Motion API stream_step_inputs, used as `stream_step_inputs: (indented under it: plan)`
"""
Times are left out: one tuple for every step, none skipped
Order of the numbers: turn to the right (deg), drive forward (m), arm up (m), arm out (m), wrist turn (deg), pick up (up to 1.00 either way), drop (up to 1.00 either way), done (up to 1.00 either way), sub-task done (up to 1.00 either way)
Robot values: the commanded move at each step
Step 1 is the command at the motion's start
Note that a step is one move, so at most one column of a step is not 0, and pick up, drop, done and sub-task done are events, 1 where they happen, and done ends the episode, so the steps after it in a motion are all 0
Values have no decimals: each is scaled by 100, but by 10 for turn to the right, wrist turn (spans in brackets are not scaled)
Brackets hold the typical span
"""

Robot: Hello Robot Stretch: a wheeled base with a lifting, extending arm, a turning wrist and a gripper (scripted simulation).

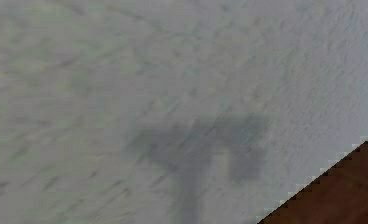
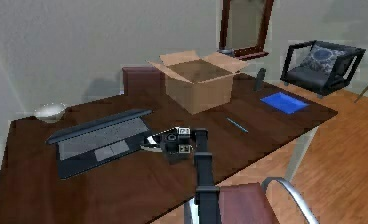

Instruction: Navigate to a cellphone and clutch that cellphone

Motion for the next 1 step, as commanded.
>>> stream_step_inputs:
  plan:
    - [0, 0, 0, 0, 0, 0, 0, 100, 0]
